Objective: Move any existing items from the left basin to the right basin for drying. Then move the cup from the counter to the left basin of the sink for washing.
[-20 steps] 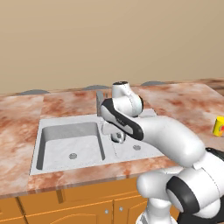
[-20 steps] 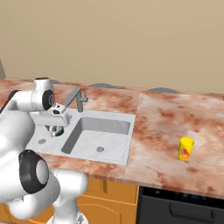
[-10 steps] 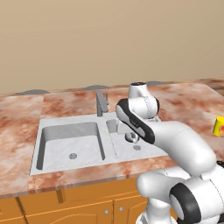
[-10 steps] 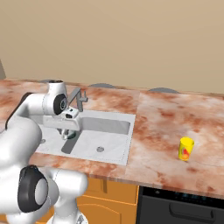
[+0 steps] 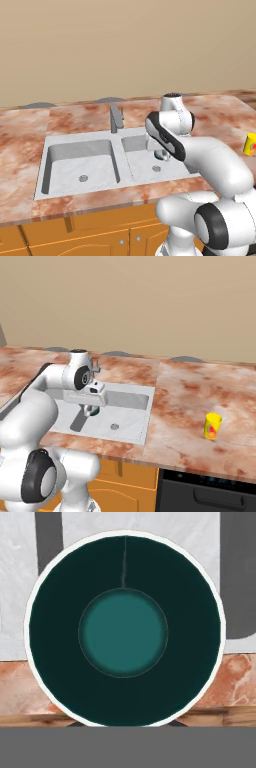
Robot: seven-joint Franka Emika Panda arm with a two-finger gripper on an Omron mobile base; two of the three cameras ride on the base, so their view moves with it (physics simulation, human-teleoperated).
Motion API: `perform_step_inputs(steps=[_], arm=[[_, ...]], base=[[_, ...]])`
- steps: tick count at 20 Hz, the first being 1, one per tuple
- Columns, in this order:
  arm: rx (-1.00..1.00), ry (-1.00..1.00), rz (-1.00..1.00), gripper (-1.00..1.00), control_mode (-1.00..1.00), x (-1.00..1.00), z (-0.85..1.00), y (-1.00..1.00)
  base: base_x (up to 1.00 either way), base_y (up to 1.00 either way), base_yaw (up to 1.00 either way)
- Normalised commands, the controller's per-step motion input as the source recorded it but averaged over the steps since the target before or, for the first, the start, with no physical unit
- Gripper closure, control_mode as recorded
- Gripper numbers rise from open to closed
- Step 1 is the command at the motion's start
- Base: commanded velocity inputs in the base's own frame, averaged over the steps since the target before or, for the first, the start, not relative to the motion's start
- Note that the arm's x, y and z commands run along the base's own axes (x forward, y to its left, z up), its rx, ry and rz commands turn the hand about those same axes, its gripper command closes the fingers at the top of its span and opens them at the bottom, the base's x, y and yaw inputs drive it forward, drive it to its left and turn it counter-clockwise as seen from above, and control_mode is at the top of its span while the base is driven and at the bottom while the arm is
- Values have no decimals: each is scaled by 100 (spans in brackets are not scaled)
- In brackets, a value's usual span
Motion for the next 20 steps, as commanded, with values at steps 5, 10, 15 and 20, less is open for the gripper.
perform_step_inputs(steps=[5,10,15,20], arm=[[0,0,0,100,-100,26,-10,-34],[0,2,0,100,-100,32,-19,-25],[0,1,0,100,-100,30,-28,-19],[0,2,0,100,-100,28,-31,-10]], base=[[0,0,0],[0,0,0],[0,0,0],[0,0,0]])
